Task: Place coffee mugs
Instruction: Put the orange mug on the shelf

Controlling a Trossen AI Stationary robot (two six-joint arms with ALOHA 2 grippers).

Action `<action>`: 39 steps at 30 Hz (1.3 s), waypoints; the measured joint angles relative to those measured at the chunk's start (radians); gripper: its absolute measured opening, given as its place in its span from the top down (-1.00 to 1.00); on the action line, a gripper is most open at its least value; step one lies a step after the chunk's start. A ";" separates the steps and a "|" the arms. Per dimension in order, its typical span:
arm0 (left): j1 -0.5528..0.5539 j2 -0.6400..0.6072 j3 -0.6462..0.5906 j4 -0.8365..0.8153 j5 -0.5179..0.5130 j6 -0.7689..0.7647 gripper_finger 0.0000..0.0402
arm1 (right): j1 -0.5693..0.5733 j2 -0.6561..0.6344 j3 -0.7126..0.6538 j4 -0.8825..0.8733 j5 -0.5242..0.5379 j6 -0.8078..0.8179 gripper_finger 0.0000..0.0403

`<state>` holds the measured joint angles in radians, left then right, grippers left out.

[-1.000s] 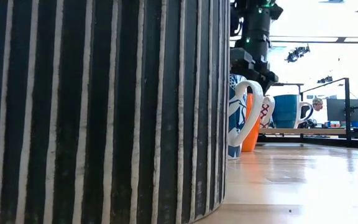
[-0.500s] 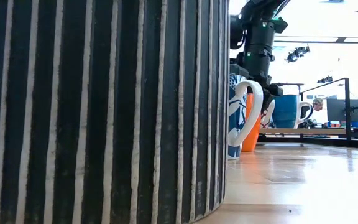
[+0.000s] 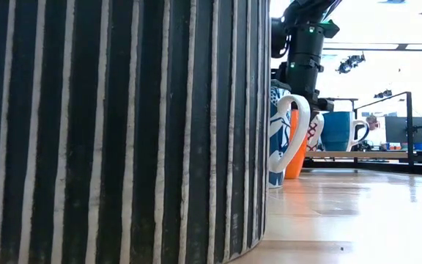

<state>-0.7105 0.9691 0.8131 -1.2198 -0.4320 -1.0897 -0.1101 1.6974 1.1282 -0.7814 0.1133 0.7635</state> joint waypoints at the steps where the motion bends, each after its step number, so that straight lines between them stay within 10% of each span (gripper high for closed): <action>1: 0.000 0.000 0.000 0.000 0.000 0.000 0.21 | 0.005 0.000 0.000 0.001 0.008 0.004 0.94; 10: 0.000 0.000 0.000 0.002 0.000 -0.009 0.21 | 0.140 -0.101 0.001 -0.015 0.147 0.062 0.99; 22: 0.000 0.000 0.000 0.001 0.000 -0.009 0.21 | 0.358 -0.318 0.003 -0.323 0.546 0.575 1.00; 39: 0.000 0.000 0.000 0.002 0.000 -0.007 0.21 | -0.061 -0.426 0.003 -0.318 0.277 0.271 1.00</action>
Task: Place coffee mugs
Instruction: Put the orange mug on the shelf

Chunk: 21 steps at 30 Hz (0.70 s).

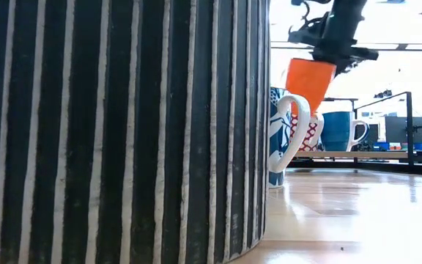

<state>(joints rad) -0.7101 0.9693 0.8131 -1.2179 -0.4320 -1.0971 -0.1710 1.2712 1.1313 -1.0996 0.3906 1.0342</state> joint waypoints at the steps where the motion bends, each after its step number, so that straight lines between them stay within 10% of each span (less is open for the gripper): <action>1: 0.000 0.000 0.000 0.000 0.000 0.000 0.21 | -0.026 0.001 0.000 0.025 -0.017 -0.029 1.00; 21: 0.000 0.000 0.000 0.000 -0.001 0.035 0.21 | -0.229 0.226 0.001 0.167 -0.202 -0.206 1.00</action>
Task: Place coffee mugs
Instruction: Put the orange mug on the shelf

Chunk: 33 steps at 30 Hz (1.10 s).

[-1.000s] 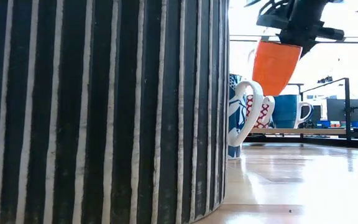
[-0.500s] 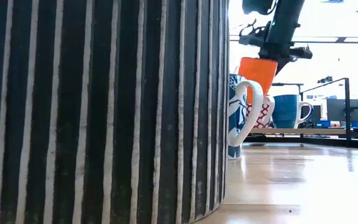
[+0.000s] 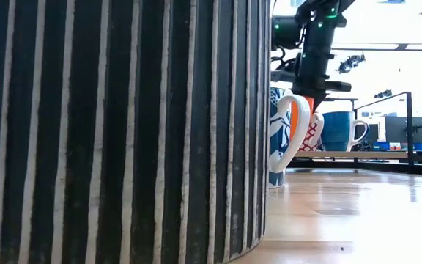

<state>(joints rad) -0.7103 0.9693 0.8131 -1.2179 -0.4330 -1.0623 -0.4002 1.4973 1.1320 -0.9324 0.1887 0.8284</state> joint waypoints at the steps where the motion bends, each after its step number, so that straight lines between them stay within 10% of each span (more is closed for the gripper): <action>1: 0.000 0.000 0.000 0.000 0.000 0.000 0.21 | -0.006 0.003 0.000 0.010 0.000 0.000 1.00; 33: 0.000 0.000 0.000 0.000 -0.010 0.035 0.21 | -0.100 0.004 0.000 0.073 -0.047 -0.115 1.00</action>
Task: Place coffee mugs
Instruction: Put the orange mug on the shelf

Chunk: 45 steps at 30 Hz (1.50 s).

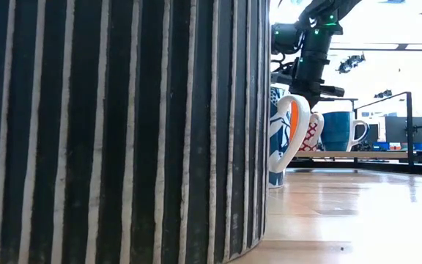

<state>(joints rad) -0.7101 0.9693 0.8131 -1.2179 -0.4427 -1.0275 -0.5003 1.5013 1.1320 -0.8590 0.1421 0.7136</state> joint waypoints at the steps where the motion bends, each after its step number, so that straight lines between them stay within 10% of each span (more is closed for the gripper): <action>1: 0.000 0.000 0.000 0.000 0.000 0.000 0.21 | 0.000 0.000 0.000 0.002 0.002 0.000 1.00; 45: 0.000 0.000 0.000 0.000 0.001 -0.017 0.21 | 0.000 0.000 -0.001 0.021 0.032 -0.016 1.00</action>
<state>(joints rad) -0.7103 0.9695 0.8131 -1.2175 -0.4416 -1.0445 -0.4999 1.5009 1.1309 -0.8379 0.1739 0.6975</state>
